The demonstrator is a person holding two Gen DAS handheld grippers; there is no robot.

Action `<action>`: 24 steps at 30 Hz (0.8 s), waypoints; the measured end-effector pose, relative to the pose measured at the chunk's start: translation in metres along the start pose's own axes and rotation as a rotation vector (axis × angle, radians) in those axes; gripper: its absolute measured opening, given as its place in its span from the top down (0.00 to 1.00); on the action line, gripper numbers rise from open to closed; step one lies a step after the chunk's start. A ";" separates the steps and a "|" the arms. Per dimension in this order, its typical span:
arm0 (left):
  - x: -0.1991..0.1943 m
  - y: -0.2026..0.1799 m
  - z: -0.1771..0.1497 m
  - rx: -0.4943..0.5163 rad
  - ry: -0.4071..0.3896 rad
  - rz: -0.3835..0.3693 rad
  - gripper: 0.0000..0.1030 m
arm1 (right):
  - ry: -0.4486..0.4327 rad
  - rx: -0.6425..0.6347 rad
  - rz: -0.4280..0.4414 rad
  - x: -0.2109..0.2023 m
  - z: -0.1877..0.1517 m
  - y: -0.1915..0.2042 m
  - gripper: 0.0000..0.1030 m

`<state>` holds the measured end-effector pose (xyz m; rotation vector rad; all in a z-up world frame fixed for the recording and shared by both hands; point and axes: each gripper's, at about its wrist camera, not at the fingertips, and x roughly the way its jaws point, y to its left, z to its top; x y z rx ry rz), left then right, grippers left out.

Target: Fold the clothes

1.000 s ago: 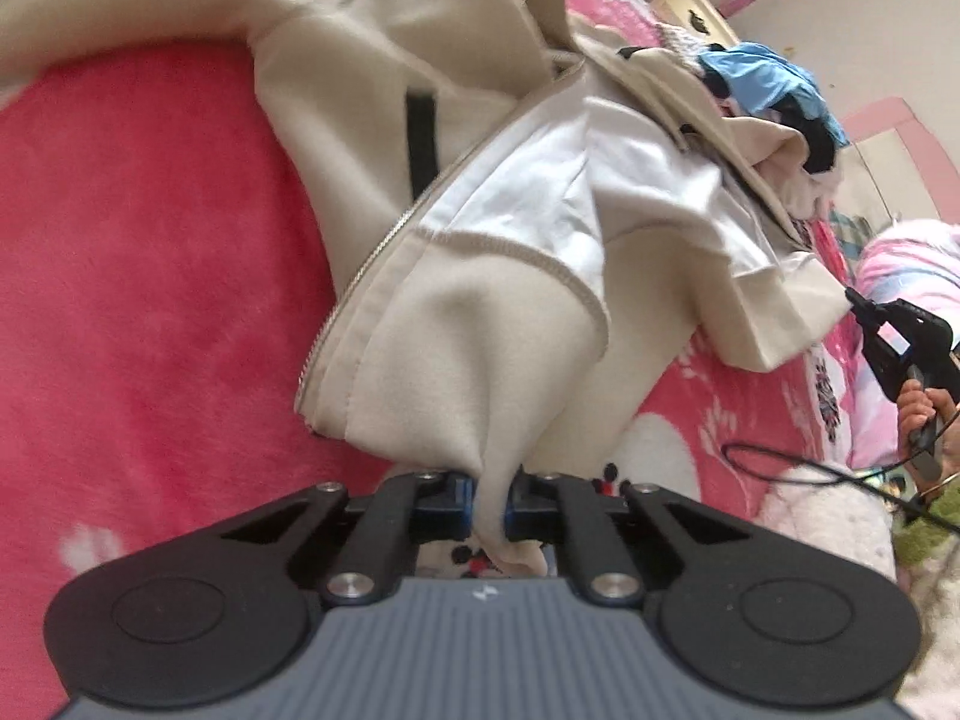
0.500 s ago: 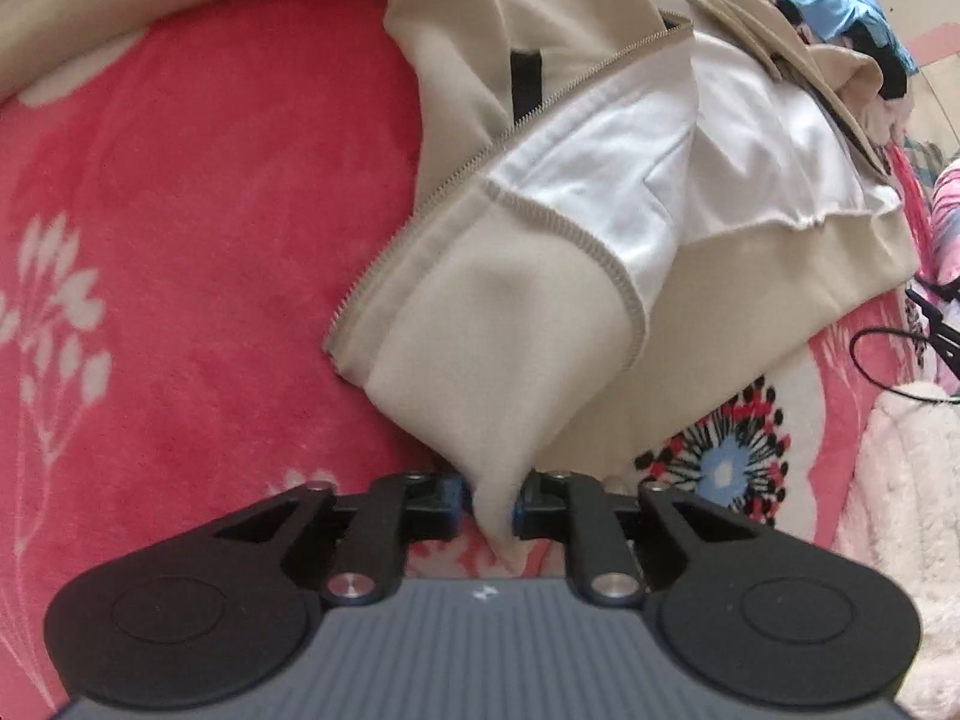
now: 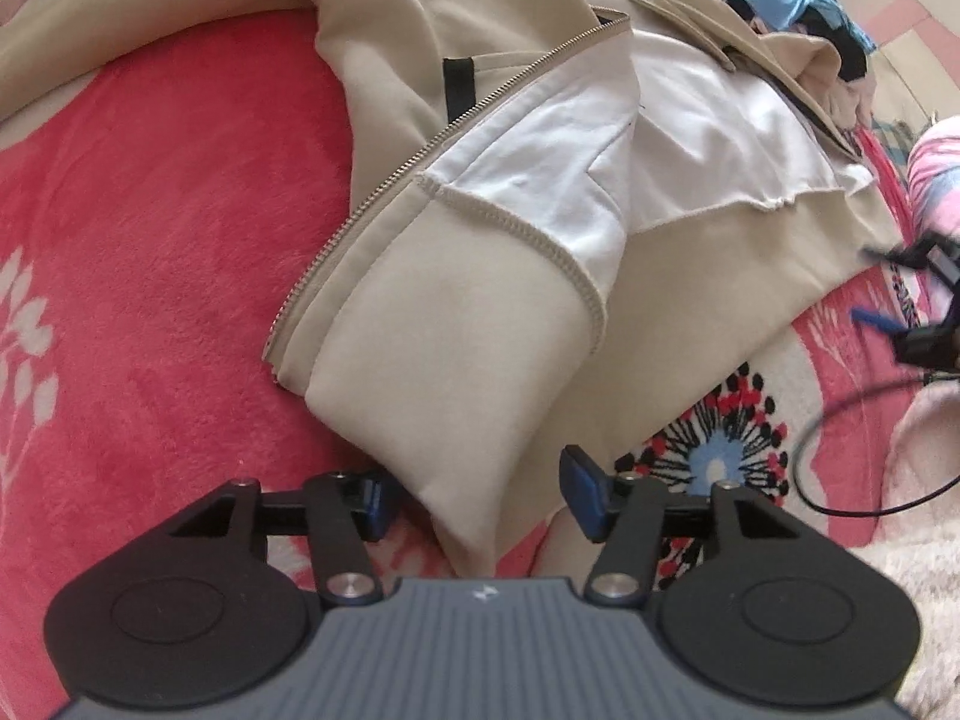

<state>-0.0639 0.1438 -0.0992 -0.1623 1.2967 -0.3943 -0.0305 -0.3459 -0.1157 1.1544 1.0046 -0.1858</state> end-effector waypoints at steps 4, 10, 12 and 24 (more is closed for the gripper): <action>0.001 0.001 0.000 -0.011 -0.011 -0.001 0.45 | -0.051 -0.087 -0.044 0.016 -0.019 0.003 0.40; 0.004 -0.002 -0.001 -0.020 -0.019 0.022 0.47 | 0.017 -0.134 0.057 0.038 -0.032 0.016 0.45; 0.004 -0.003 -0.001 -0.032 -0.028 0.036 0.52 | 0.011 -0.143 0.067 0.040 -0.036 0.018 0.49; -0.042 0.001 -0.003 -0.133 -0.053 0.021 0.92 | 0.027 -0.137 0.189 0.005 -0.037 0.032 0.99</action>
